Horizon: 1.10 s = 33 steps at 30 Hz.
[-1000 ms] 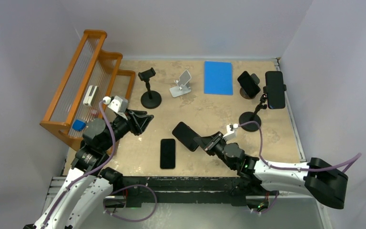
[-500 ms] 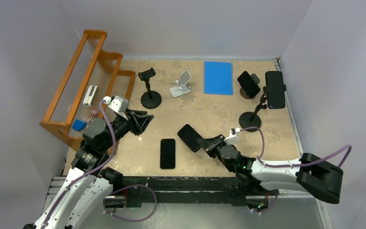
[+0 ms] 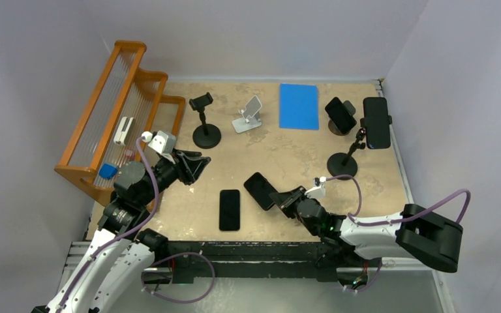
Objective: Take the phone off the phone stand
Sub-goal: Place the phone at the center of the board.
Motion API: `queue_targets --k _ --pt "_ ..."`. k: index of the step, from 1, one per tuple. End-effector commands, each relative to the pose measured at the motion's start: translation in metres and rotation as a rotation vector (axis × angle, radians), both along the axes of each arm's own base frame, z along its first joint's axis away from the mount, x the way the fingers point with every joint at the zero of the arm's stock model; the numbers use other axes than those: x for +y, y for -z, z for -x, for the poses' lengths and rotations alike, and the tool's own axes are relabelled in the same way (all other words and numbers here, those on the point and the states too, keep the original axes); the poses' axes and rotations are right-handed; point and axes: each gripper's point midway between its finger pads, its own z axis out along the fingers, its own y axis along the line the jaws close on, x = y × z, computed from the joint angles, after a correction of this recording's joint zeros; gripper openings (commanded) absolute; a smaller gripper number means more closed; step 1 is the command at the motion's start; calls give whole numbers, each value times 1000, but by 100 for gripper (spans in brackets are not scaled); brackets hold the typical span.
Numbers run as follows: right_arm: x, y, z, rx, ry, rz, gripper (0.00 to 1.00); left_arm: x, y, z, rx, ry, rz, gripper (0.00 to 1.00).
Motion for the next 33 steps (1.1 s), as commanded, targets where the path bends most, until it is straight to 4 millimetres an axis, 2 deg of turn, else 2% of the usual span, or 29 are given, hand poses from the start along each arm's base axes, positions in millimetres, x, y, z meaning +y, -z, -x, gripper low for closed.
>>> queue_targets --k 1,6,14,28,31,33 --pt "9 -9 0 0 -7 -47 3 -1 -11 0 -31 5 21 37" --pt "6 2 6 22 -28 -26 18 -1 -11 1 -33 6 22 37" --pt "-13 14 10 52 10 21 40 -2 -11 1 -32 11 22 36" --pt "-41 20 13 74 75 68 50 -2 -11 1 -31 9 21 37" --pt "-42 9 10 37 70 92 51 -2 -11 1 -33 9 22 37" --pt "-40 -5 6 -7 60 120 53 -2 -12 1 -33 9 22 36"
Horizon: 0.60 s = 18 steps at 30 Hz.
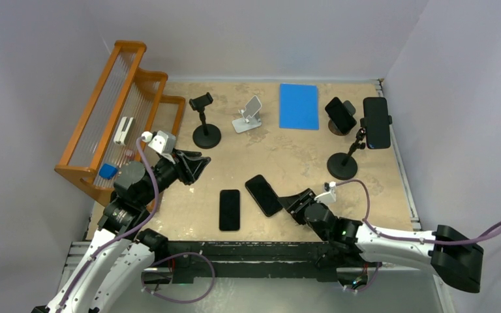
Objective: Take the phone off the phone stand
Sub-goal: Place the phone at the center of the board, then adjust the phone at the center of the board.
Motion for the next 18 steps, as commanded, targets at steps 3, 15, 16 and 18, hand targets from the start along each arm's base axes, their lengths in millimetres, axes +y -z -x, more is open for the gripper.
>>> queue_targets --k 3,15,16,18 --pt "1 -39 -18 -137 8 99 57 -2 -12 1 -32 9 22 37" --pt "51 -73 -55 -348 -282 516 84 -2 -10 0 -26 7 17 37" --pt "54 -74 -62 -355 -305 507 85 -2 -10 0 -24 7 17 37" --pt "55 -77 -78 -360 -340 470 89 -2 -10 0 -24 6 16 37"
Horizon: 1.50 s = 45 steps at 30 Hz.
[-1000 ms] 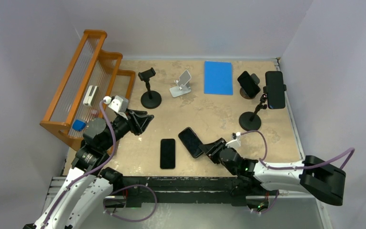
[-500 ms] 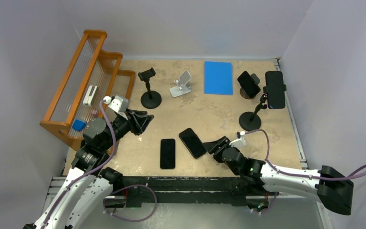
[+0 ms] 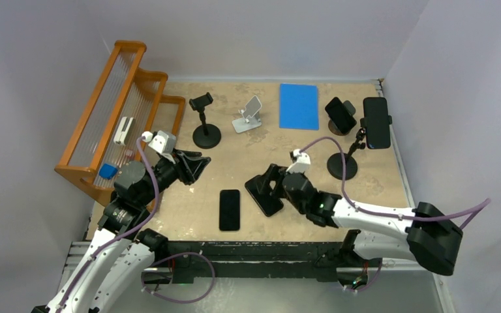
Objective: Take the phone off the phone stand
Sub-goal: Adjust the phone at the center of the board.
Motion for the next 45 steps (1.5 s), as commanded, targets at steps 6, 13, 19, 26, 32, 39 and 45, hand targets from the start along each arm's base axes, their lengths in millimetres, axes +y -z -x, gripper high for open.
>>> queue_targets --k 6,13,19,26,32,39,45 --pt "15 -1 -47 -50 -193 92 91 -3 -8 0 -19 14 14 37" --pt "17 33 -38 28 -234 104 90 -5 -9 0 -19 24 15 37" --pt "12 50 -28 73 -246 117 88 -5 -9 1 -18 29 16 37" --pt "5 67 -14 115 -263 115 87 -5 -10 2 -20 30 19 36" --pt "5 69 -3 137 -283 76 83 -5 -10 1 -20 31 18 37" --pt "8 70 15 167 -318 48 70 -6 -9 2 -18 34 19 37" --pt "21 70 38 186 -353 53 67 -5 -10 2 -19 32 20 37"
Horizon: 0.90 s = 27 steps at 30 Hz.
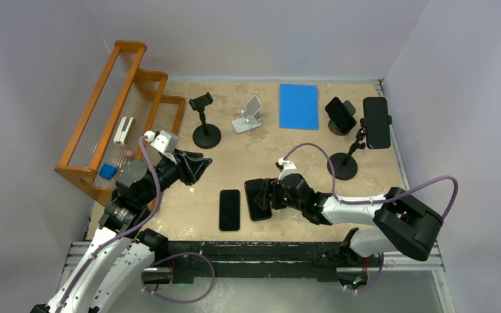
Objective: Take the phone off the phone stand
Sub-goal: Adjust the phone at the center of the board.
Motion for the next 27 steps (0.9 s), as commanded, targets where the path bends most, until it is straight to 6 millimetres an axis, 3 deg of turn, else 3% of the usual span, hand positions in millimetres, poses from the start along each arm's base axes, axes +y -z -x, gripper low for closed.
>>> queue_targets --k 1,7,14,20,27 --pt "13 -5 20 26 -32 -26 67 -2 -14 1 -35 9 26 37" --pt "16 -20 16 23 -2 -21 70 -2 -14 1 -35 9 26 37" --pt "12 -61 -46 -121 92 -5 73 -1 -14 1 -35 5 26 37" --pt "24 -66 -95 -174 74 35 70 -1 -13 0 -31 4 24 37" --pt "47 -46 -115 -152 4 68 67 -2 -13 1 -30 9 24 36"
